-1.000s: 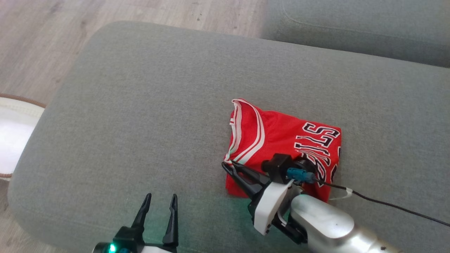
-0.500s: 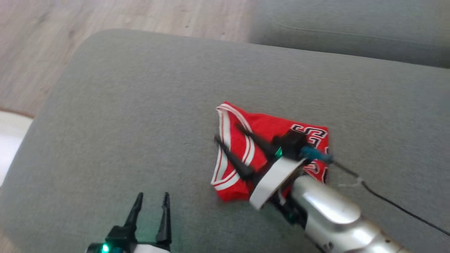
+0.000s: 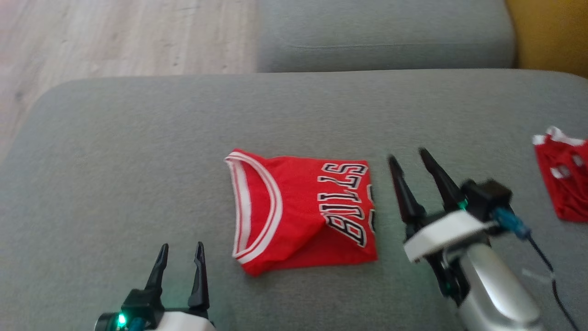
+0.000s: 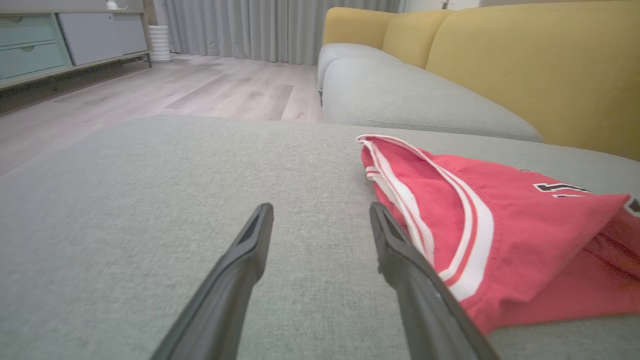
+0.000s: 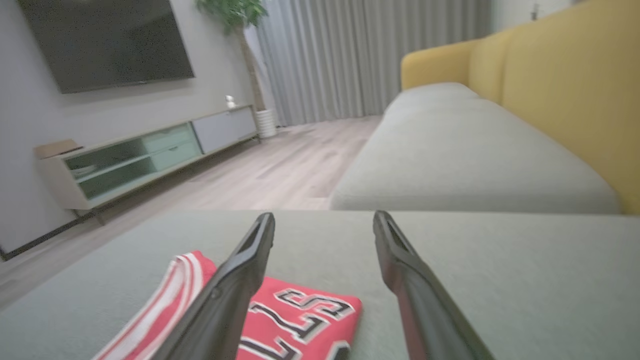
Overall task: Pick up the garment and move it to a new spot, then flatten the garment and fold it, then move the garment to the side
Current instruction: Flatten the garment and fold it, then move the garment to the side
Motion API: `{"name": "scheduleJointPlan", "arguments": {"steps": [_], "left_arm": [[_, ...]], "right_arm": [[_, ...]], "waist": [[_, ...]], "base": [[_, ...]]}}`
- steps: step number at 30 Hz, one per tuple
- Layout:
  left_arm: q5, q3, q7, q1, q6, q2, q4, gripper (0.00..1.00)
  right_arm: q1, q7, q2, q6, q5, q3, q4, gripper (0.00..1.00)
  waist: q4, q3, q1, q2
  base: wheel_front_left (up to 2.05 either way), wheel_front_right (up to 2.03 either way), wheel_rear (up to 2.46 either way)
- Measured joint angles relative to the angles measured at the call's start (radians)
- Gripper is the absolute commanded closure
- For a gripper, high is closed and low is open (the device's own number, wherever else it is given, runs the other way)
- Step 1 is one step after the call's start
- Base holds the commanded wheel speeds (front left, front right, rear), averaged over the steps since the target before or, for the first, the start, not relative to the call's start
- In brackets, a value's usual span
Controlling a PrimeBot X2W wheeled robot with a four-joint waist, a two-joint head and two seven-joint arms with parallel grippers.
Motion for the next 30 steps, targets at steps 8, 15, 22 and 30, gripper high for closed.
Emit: {"name": "scheduleJointPlan", "arguments": {"steps": [8,15,22,30], "left_arm": [[0.025,0.034,0.000,0.020,0.000,-0.001,-0.013,0.00],[0.042,0.064,0.000,0.053,0.005,-0.001,-0.028,0.00],[0.042,0.044,0.000,0.040,0.000,0.000,-0.028,0.00],[0.042,-0.014,0.000,0.012,0.000,-0.001,-0.022,0.00]], "right_arm": [[0.129,0.000,0.040,0.000,-0.111,-0.200,0.037,0.00],[0.187,0.000,0.052,0.000,-0.139,-0.247,0.048,0.00],[0.177,0.000,0.055,0.000,-0.107,-0.175,0.091,0.00],[-0.010,0.000,0.060,0.000,-0.055,0.006,0.116,0.00]], "waist": [[-0.082,-0.005,0.0000,0.0000],[-0.137,0.004,0.0000,0.0000],[-0.108,0.014,0.0000,0.0000],[-0.015,0.057,0.0001,0.0000]], "base": [[0.00,0.00,0.00],[0.00,0.00,0.00],[0.00,0.00,0.00],[0.00,0.00,0.00]]}}
